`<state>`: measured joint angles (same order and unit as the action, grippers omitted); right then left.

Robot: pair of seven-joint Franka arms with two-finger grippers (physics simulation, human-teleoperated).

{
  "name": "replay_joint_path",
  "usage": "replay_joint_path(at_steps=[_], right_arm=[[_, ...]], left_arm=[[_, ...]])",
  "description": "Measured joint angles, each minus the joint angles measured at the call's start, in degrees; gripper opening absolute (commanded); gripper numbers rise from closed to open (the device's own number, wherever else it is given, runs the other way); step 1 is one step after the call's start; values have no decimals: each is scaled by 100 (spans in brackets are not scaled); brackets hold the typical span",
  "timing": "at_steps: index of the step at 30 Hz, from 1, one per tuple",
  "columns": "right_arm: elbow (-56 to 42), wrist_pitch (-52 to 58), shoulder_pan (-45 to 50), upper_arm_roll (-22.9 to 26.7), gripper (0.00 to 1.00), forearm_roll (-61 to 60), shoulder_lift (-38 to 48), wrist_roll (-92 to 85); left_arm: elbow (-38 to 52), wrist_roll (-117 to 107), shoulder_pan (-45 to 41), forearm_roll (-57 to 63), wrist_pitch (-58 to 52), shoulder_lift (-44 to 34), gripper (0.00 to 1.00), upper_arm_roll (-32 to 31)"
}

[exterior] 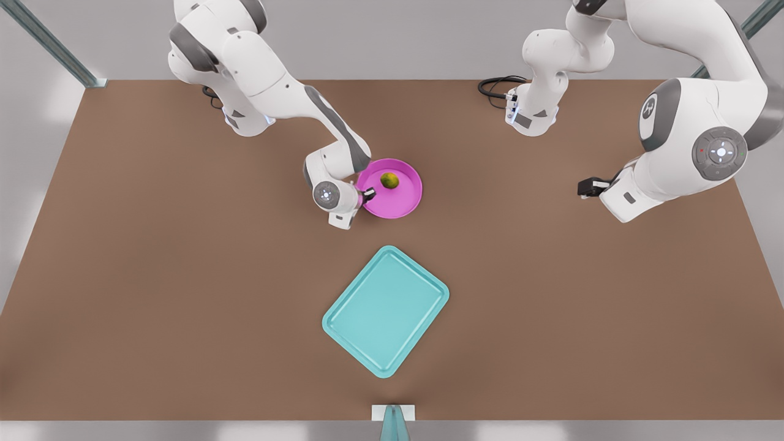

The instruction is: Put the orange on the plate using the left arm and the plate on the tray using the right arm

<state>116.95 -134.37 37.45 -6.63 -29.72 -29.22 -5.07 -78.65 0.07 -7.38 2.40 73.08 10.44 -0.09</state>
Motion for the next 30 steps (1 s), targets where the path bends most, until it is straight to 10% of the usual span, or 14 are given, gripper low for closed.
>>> replay_joint_path(at_steps=[13, 30], right_arm=[[-1062, 89, -230, -23, 21, -227, 77, -60], [-3904, -127, -1307, 97, 21, -477, -1999, -36]], left_arm=[[67, 40, -1, 3, -46, 18, 100, 0], [400, 48, 0, -5, -105, 217, 100, 0]])
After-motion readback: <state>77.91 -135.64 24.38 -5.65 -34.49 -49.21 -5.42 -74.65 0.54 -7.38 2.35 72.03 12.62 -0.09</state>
